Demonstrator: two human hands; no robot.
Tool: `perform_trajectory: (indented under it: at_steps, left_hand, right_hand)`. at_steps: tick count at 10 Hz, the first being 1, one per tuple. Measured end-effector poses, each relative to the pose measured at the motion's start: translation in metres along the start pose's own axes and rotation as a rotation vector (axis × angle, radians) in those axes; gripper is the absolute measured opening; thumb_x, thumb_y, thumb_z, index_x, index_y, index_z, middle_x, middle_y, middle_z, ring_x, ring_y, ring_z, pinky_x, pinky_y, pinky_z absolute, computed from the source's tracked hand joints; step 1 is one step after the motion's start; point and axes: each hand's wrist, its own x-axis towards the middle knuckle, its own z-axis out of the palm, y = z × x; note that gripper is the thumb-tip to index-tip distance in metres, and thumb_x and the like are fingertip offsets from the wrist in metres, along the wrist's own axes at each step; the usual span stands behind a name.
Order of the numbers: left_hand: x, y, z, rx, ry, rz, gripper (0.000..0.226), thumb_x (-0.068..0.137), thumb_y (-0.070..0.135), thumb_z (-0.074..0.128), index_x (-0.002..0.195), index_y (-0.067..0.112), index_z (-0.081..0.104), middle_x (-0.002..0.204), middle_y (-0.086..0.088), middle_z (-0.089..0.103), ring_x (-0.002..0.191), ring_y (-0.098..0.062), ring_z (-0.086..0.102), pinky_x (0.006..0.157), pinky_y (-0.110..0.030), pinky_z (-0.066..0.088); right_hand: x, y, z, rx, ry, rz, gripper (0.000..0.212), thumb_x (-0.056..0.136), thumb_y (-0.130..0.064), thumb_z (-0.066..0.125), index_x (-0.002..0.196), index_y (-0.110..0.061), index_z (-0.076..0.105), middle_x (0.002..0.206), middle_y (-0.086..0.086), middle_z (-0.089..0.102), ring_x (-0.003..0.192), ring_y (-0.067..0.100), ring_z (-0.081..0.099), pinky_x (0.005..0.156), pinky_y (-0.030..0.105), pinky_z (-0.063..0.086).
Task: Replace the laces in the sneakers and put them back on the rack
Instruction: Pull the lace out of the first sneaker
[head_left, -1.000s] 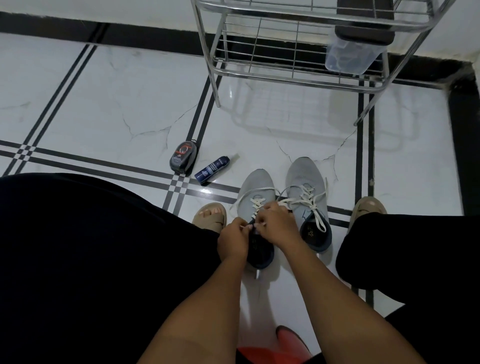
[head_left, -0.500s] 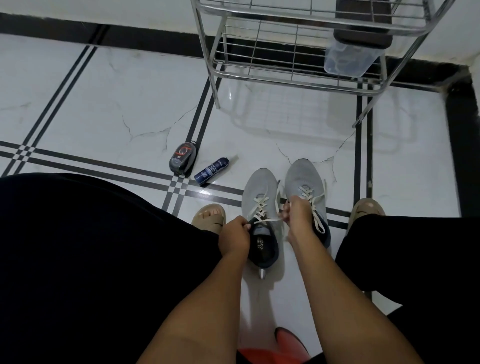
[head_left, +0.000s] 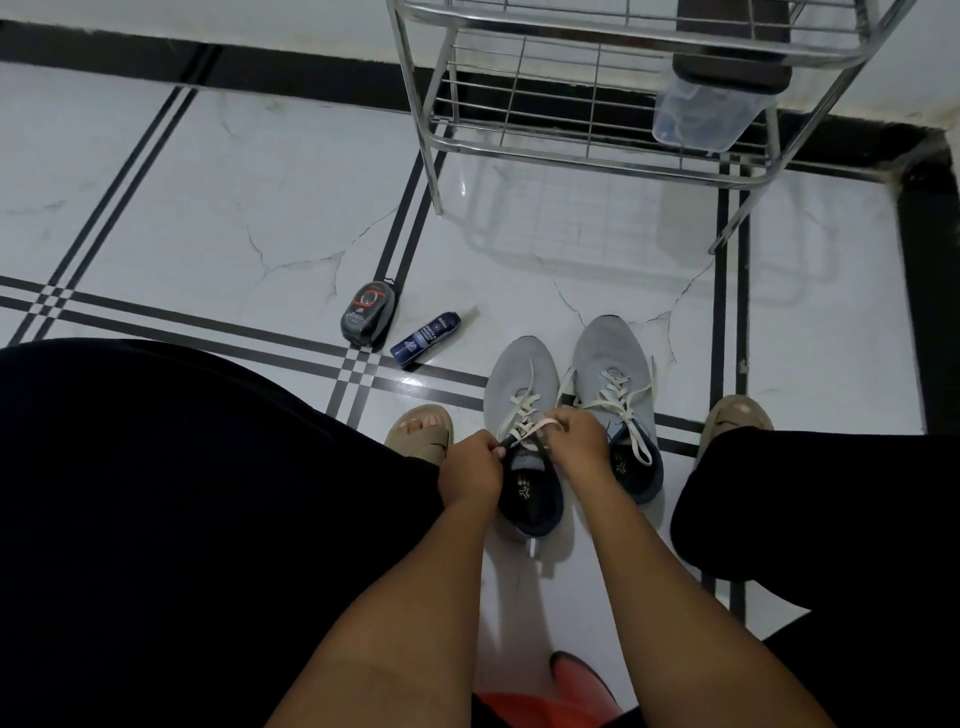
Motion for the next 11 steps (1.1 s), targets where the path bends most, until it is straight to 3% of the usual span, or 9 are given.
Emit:
perform_trajectory:
  at_steps: [2, 4, 5, 6, 7, 8, 9, 10, 11]
  left_hand:
    - [-0.002, 0.001, 0.001, 0.016, 0.004, 0.044, 0.017, 0.096, 0.027, 0.052, 0.102, 0.017, 0.065, 0.1, -0.008, 0.068, 0.096, -0.028, 0.061, 0.08, -0.037, 0.051]
    - [-0.002, -0.002, 0.0, -0.04, -0.007, 0.003, 0.015, 0.095, 0.025, 0.052, 0.097, 0.019, 0.065, 0.097, -0.006, 0.067, 0.089, -0.025, 0.06, 0.075, -0.033, 0.048]
    - [-0.003, -0.003, -0.002, -0.056, 0.004, -0.026, 0.014, 0.097, 0.023, 0.051, 0.096, 0.018, 0.064, 0.095, -0.006, 0.066, 0.086, -0.024, 0.059, 0.072, -0.033, 0.046]
    - [-0.004, -0.004, -0.001, -0.016, 0.015, -0.009, 0.016, 0.098, 0.022, 0.049, 0.098, 0.016, 0.064, 0.097, -0.008, 0.065, 0.09, -0.027, 0.06, 0.076, -0.036, 0.049]
    - [-0.004, -0.004, 0.001, 0.006, 0.022, -0.003, 0.018, 0.099, 0.024, 0.047, 0.103, 0.015, 0.061, 0.102, -0.009, 0.065, 0.095, -0.028, 0.06, 0.079, -0.036, 0.05]
    - [-0.006, -0.003, 0.003, 0.02, 0.05, 0.035, 0.014, 0.096, 0.024, 0.05, 0.107, 0.016, 0.055, 0.105, -0.005, 0.063, 0.097, -0.026, 0.059, 0.076, -0.035, 0.048]
    - [-0.004, -0.001, 0.006, 0.065, 0.071, 0.199, 0.026, 0.088, 0.014, 0.057, 0.111, 0.02, 0.048, 0.112, -0.003, 0.053, 0.099, -0.026, 0.056, 0.077, -0.04, 0.051]
    - [0.006, 0.002, 0.009, 0.365, 0.039, 0.45, 0.026, 0.087, 0.017, 0.058, 0.112, 0.021, 0.054, 0.119, -0.003, 0.047, 0.106, -0.026, 0.049, 0.08, -0.039, 0.048]
    - [0.013, 0.005, 0.012, 0.475, 0.083, 0.508, 0.022, 0.09, 0.019, 0.056, 0.112, 0.021, 0.058, 0.119, -0.003, 0.048, 0.107, -0.025, 0.047, 0.076, -0.035, 0.045]
  right_hand:
    - [0.001, -0.018, -0.006, -0.337, -0.335, -0.06, 0.014, 0.081, -0.02, 0.068, 0.094, -0.018, 0.066, 0.1, 0.001, 0.064, 0.094, 0.02, 0.061, 0.084, 0.033, 0.052]
    - [-0.004, -0.015, 0.002, -0.581, -0.183, -0.219, 0.015, 0.089, -0.019, 0.058, 0.084, -0.017, 0.072, 0.095, 0.006, 0.063, 0.083, 0.025, 0.061, 0.07, 0.031, 0.048]
    - [0.006, -0.019, -0.016, 0.269, 0.044, 0.168, 0.021, 0.092, -0.009, 0.046, 0.075, -0.017, 0.057, 0.095, 0.01, 0.057, 0.072, 0.02, 0.054, 0.059, 0.026, 0.043]
    - [0.009, -0.028, -0.044, 1.471, 0.095, 0.542, 0.016, 0.101, -0.008, 0.037, 0.092, -0.007, 0.05, 0.082, 0.013, 0.06, 0.054, 0.015, 0.055, 0.061, 0.031, 0.056]
    - [0.013, -0.036, -0.045, 0.855, 0.038, 0.356, 0.015, 0.098, -0.014, 0.047, 0.088, -0.007, 0.056, 0.075, 0.007, 0.057, 0.044, 0.01, 0.048, 0.058, 0.028, 0.05]
    - [0.008, -0.025, -0.017, 0.154, 0.01, 0.134, 0.016, 0.094, -0.021, 0.056, 0.089, -0.01, 0.065, 0.085, 0.005, 0.064, 0.075, 0.019, 0.058, 0.07, 0.028, 0.045]
    - [0.002, -0.022, -0.015, 0.45, 0.292, 0.16, 0.024, 0.096, -0.02, 0.052, 0.118, -0.013, 0.055, 0.111, 0.003, 0.06, 0.096, 0.021, 0.058, 0.077, 0.027, 0.041]
    - [-0.002, -0.019, -0.027, 0.218, 0.424, 0.069, 0.047, 0.096, -0.018, 0.048, 0.142, -0.015, 0.035, 0.135, 0.003, 0.049, 0.117, 0.025, 0.051, 0.087, 0.031, 0.044]
    - [-0.011, -0.004, -0.025, -0.181, 0.156, 0.039, 0.025, 0.09, -0.017, 0.049, 0.111, -0.015, 0.061, 0.113, 0.009, 0.064, 0.101, 0.029, 0.061, 0.081, 0.035, 0.052]
